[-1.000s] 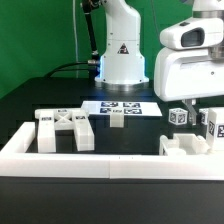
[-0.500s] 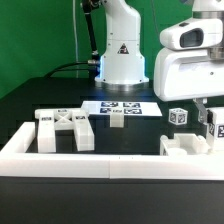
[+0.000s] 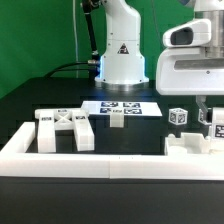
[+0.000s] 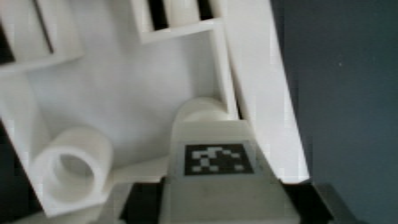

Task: Assemble chair

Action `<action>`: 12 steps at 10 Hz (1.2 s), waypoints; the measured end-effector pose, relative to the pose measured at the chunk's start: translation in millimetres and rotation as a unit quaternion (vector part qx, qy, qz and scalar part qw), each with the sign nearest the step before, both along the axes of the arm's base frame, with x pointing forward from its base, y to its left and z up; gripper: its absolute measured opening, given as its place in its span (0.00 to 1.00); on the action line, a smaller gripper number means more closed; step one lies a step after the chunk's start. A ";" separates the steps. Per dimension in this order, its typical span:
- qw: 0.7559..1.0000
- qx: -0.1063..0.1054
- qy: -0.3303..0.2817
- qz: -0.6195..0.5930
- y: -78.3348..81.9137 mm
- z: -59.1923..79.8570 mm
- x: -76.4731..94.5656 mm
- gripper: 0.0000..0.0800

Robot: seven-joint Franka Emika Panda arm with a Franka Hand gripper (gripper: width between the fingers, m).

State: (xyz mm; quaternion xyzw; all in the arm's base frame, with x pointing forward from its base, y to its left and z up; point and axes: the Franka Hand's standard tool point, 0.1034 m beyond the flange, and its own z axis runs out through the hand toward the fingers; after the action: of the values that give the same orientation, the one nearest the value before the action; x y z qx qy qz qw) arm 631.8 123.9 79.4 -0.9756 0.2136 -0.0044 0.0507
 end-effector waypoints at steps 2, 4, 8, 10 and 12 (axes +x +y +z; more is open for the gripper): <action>0.995 0.005 0.006 -0.099 2.4 -0.2 0.5 0.36; 0.981 0.013 0.011 -0.195 4.9 -0.4 1.5 0.36; 0.947 0.021 0.024 -0.320 6.4 -0.8 1.9 0.36; 0.971 0.016 0.023 -0.239 7.5 2.4 2.3 0.71; 0.979 0.016 0.017 -0.203 7.1 2.7 3.4 0.78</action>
Offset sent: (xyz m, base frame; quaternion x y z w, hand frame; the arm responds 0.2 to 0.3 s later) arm -0.0072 0.0049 -0.0109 0.0062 -0.0109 0.2255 0.9742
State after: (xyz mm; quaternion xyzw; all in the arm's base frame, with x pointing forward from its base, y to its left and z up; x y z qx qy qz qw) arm 635.2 131.0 82.1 -0.9109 0.4081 0.0053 0.0608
